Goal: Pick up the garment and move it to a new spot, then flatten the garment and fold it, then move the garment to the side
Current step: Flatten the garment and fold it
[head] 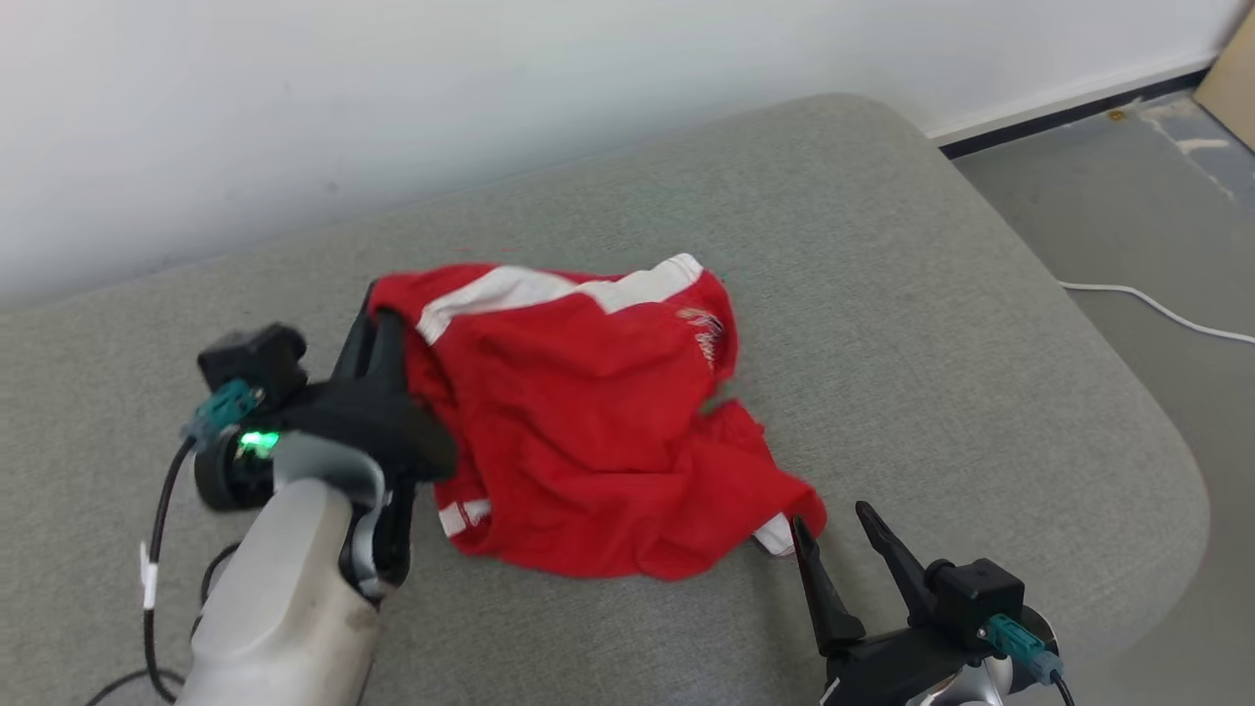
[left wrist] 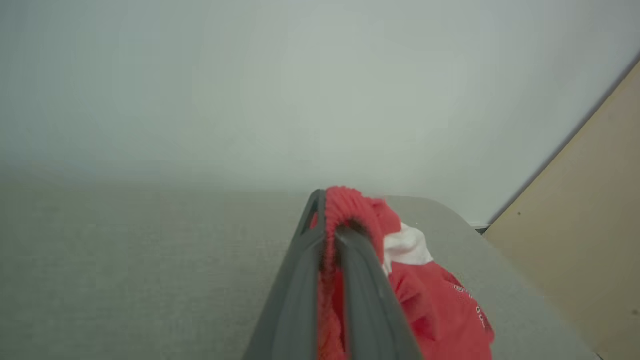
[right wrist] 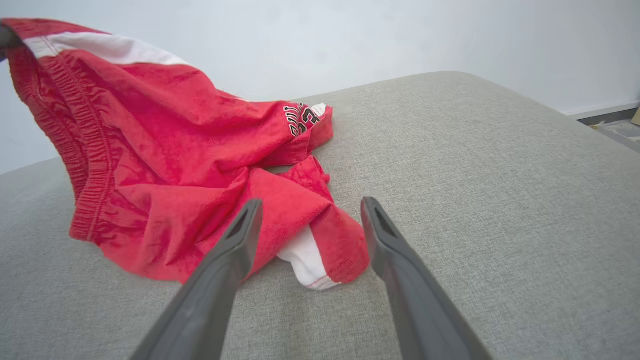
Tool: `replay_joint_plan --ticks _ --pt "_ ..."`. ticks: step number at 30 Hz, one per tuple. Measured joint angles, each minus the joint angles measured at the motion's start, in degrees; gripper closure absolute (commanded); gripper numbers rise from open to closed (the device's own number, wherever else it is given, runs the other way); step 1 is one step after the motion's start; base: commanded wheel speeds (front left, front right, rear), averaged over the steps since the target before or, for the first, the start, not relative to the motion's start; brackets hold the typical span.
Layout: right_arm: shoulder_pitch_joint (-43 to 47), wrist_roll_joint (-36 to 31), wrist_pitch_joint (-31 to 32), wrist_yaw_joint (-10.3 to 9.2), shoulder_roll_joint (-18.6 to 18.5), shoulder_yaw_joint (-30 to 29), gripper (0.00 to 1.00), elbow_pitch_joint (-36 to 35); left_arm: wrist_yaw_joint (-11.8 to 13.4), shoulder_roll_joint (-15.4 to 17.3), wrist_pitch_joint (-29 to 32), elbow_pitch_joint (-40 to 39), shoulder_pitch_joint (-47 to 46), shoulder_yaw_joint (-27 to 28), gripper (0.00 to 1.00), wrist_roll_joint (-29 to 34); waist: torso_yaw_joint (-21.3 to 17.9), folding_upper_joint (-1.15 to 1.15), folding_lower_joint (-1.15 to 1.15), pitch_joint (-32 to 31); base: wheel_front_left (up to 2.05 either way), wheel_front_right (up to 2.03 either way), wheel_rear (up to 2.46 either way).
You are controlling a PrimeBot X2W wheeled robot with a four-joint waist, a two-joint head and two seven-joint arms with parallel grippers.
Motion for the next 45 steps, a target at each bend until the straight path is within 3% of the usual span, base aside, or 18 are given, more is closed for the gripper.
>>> replay_joint_plan --ticks 1,9,11,14,18,27,32,33,35,38,41,45 --pt "-0.1 0.0 0.0 0.0 0.0 0.1 0.0 0.0 0.3 0.2 0.0 1.3 0.7 0.8 0.0 0.5 0.4 0.0 0.0 0.1 0.0 0.0 0.0" --pt "-0.3 -0.1 0.0 0.0 0.0 -0.3 0.0 0.3 -1.5 0.7 0.0 7.8 4.8 3.8 0.0 2.0 3.7 0.0 0.0 0.4 0.0 0.0 0.0" --pt "-0.3 -0.1 0.0 0.0 0.0 -0.4 0.0 0.4 -3.0 0.5 0.0 8.9 6.2 3.9 0.0 2.0 4.5 0.0 0.0 0.2 0.0 0.0 0.0" --pt "-0.3 -0.2 0.0 0.0 0.0 -0.8 0.0 0.5 -7.7 -0.2 0.0 9.3 8.1 2.2 0.0 1.8 5.4 0.0 0.0 -0.2 0.0 0.0 0.0" --pt "-0.1 -0.3 0.0 0.0 0.0 -0.9 0.0 0.7 -10.4 -1.5 1.0 9.2 9.9 -3.0 0.0 2.0 6.4 0.0 0.0 -1.0 0.0 0.0 0.0" --pt "-0.1 0.4 0.3 0.0 0.0 0.2 0.0 0.3 -11.2 -2.1 7.7 8.1 9.9 -14.4 0.0 1.0 5.4 -0.01 0.0 -1.6 0.0 0.0 0.0" --pt "-0.1 0.5 0.2 0.0 0.0 -0.5 0.0 0.4 -11.2 -0.4 7.6 10.0 8.7 -16.6 0.0 2.5 3.4 0.0 0.0 -1.1 0.0 0.0 0.0" --pt "-0.1 0.5 0.1 0.0 0.0 -0.7 0.0 0.4 -11.1 -0.1 7.3 10.5 8.6 -16.6 0.04 2.5 3.0 0.0 0.0 -1.0 0.0 0.0 0.0" --pt "0.1 0.5 0.0 0.0 0.0 -0.9 0.0 0.5 -10.0 0.2 6.4 11.5 8.0 -16.6 0.55 3.1 2.3 -0.01 0.0 -0.8 0.0 0.0 0.0" --pt "0.4 0.5 0.0 0.0 0.0 -1.0 0.0 0.5 -9.7 0.8 6.2 13.1 7.6 -17.3 0.5 4.2 1.8 -0.01 0.0 -0.6 0.0 0.0 0.0" --pt "0.5 0.5 -0.1 0.0 0.0 -1.2 0.0 0.8 -9.9 0.6 5.8 14.1 7.6 -17.6 1.0 3.9 1.8 -0.01 0.0 -0.9 0.0 0.0 0.0" --pt "0.5 0.5 -0.1 0.0 0.0 -1.1 0.0 1.0 -10.8 -0.3 4.2 12.9 7.7 -16.8 1.0 0.3 2.3 0.0 0.0 -1.4 0.0 0.0 0.0"
